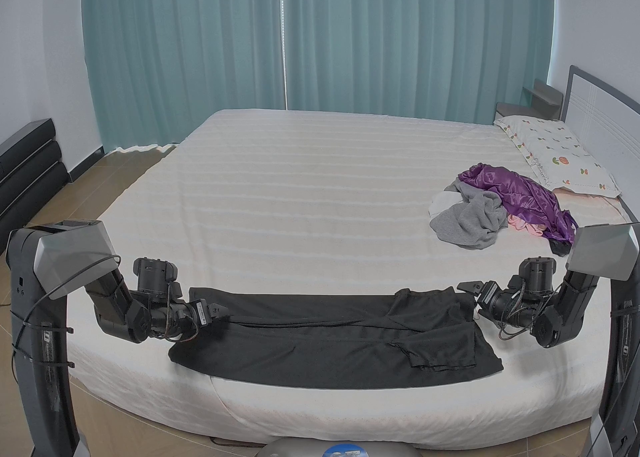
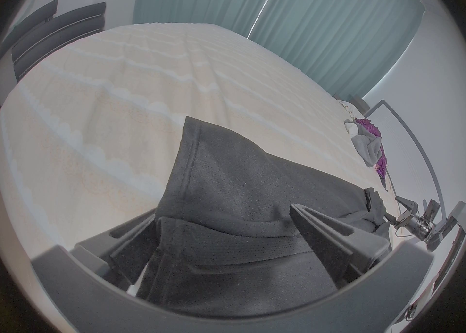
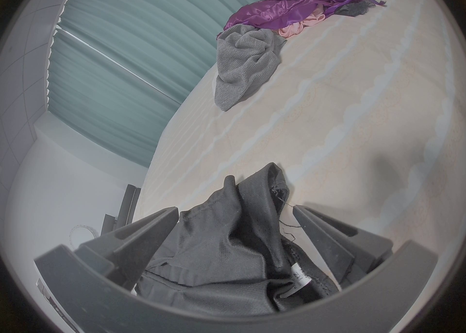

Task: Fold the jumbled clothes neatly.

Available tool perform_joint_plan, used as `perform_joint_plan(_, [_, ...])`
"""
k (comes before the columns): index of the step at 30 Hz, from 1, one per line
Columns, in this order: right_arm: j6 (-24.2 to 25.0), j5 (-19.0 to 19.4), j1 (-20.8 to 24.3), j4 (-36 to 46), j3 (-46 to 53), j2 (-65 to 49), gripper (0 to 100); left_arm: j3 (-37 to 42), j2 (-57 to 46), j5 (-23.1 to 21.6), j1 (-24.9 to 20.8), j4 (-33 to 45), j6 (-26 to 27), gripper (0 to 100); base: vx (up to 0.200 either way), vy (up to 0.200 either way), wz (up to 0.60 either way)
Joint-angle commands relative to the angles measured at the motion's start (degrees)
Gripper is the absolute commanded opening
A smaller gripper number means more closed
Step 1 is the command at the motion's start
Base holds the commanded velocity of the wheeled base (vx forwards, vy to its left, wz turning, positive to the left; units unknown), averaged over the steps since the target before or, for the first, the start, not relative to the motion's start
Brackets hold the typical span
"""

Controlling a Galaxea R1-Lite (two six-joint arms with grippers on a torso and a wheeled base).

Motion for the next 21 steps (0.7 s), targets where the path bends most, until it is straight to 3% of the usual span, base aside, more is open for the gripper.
perform_joint_plan(1, [0.00, 0.01, 0.03, -0.02, 0.03, 0.09, 100, -0.49, 0.90, 0.19, -0.25, 0.00, -0.03, 100, 0.000, 0.000, 0.00])
perform_joint_plan(7, [0.00, 0.01, 0.03, -0.19, 0.03, 0.26, 100, -0.93, 1.25, 0.19, -0.43, 0.09, -0.12, 100, 0.000, 0.000, 0.00])
perform_joint_plan(8, [0.00, 0.01, 0.03, -0.19, 0.03, 0.26, 100, -0.93, 1.25, 0.19, -0.43, 0.09, -0.12, 0, 0.000, 0.000, 0.00])
perform_joint_plan(21, [0.09, 0.01, 0.03, -0.19, 0.12, 0.26, 100, 1.35, -1.04, 0.45, -0.34, -2.11, -0.56, 0, 0.000, 0.000, 0.00])
